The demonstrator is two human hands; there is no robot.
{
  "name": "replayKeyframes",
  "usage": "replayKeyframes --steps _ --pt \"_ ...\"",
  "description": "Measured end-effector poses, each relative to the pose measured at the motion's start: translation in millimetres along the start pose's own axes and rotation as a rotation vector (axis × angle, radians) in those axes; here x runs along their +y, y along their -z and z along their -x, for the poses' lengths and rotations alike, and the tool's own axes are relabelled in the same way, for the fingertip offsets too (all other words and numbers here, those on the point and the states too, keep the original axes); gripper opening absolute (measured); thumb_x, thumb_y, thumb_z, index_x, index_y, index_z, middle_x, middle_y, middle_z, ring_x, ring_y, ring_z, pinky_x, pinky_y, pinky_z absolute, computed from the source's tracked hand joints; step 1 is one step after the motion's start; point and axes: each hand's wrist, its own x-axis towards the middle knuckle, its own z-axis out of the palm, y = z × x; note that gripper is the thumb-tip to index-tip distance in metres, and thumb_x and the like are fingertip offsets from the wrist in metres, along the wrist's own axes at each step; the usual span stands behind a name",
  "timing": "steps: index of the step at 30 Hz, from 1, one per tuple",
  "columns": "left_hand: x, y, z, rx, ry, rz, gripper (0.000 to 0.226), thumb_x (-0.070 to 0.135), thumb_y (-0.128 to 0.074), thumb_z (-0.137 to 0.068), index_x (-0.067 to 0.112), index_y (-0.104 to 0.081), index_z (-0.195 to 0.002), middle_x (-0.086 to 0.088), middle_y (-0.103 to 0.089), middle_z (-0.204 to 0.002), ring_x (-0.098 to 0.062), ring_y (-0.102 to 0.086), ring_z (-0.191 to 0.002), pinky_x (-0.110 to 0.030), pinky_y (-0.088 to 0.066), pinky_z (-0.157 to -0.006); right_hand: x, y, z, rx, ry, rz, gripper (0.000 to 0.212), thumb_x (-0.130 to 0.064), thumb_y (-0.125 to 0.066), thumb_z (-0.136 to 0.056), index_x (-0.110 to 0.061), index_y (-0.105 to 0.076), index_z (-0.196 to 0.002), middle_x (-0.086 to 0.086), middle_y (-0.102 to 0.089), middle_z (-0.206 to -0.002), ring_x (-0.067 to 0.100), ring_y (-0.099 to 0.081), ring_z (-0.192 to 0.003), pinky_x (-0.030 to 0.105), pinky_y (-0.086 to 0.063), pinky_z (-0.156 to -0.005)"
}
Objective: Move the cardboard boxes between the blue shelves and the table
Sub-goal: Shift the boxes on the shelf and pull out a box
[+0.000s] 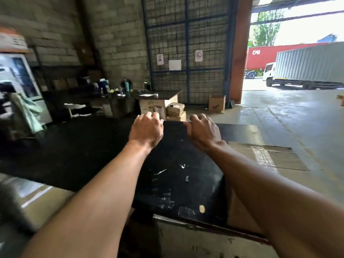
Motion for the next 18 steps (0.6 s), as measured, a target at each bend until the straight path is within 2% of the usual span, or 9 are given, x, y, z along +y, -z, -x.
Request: replayKeyframes --steps 6,10,18 --pt "-113.6 29.7 25.4 -0.020 0.211 -0.217 0.030 0.027 -0.042 -0.099 0.003 -0.060 -0.104 -0.020 -0.064 -0.103 -0.038 -0.060 -0.094 -0.043 -0.045 -0.084 -111.0 -54.4 -37.9 -0.061 0.234 -0.149 0.046 -0.047 -0.036 -0.102 -0.009 -0.061 -0.113 0.018 -0.061 -0.114 0.040 -0.058 -0.110 0.046 -0.050 -0.084" --pt "-176.5 61.3 47.6 -0.088 0.346 -0.460 0.033 0.030 -0.038 -0.100 0.006 -0.058 -0.109 -0.017 -0.063 -0.108 -0.035 -0.060 -0.098 -0.043 -0.046 -0.089 -180.9 -92.3 -56.2 -0.114 0.415 -0.257 0.046 -0.048 -0.035 -0.102 -0.010 -0.060 -0.108 0.018 -0.061 -0.110 0.040 -0.058 -0.109 0.047 -0.050 -0.084" --pt "-230.0 145.0 102.7 -0.091 0.721 -0.860 0.027 0.024 -0.042 -0.097 0.007 -0.059 -0.111 -0.016 -0.064 -0.108 -0.033 -0.061 -0.099 -0.041 -0.047 -0.084 -318.0 -128.5 -72.0 -0.277 0.801 -0.446 0.050 -0.051 -0.032 -0.102 -0.012 -0.060 -0.114 0.019 -0.059 -0.118 0.042 -0.056 -0.112 0.047 -0.046 -0.086"
